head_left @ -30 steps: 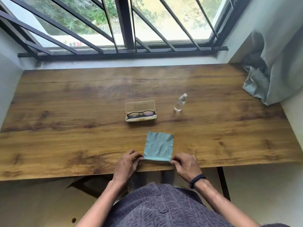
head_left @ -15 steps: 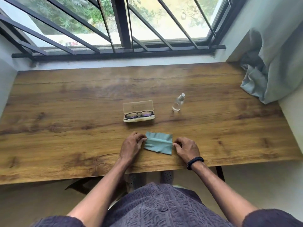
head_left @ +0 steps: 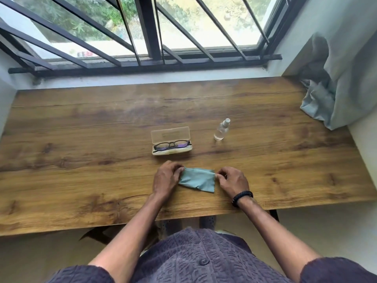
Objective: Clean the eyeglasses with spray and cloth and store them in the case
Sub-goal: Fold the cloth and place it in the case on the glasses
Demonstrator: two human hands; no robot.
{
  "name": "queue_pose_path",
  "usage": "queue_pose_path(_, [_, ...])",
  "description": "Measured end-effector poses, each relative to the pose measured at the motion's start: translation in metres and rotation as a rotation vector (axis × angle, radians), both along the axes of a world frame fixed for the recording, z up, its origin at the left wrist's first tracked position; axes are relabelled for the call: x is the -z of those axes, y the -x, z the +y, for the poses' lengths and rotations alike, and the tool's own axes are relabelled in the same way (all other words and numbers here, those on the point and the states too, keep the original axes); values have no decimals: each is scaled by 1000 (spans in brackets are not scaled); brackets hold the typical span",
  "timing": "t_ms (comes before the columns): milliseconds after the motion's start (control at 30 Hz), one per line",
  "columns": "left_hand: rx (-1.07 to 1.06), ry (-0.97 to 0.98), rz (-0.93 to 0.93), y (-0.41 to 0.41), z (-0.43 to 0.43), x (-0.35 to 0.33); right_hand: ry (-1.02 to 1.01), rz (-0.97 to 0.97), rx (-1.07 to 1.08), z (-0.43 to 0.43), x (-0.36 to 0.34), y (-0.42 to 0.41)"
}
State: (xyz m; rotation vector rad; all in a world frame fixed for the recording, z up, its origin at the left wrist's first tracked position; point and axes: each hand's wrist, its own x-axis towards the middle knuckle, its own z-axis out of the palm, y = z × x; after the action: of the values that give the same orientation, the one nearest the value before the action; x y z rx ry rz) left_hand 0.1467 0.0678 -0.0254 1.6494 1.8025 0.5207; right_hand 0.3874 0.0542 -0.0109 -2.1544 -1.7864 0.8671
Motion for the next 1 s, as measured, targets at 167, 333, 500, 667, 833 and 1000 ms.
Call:
queue_pose_path(167, [-23, 8, 28, -3, 5, 3, 8, -6, 22, 6, -1, 1])
queue_pose_path(333, [-29, 2, 7, -4, 8, 2, 9, -3, 52, 9, -2, 5])
queue_pose_path(500, [-82, -8, 25, 9, -15, 5, -72, -23, 80, -4, -3, 3])
queue_pose_path(667, [-42, -43, 45, 18, -49, 16, -267, -159, -235, -28, 14, 11])
queue_pose_path(833, [46, -83, 117, 12, -64, 19, -240, -229, -470, -11, 14, 49])
queue_pose_path(1000, [29, -72, 156, 5, -64, 16, -156, -254, -501, 9, 10, 69])
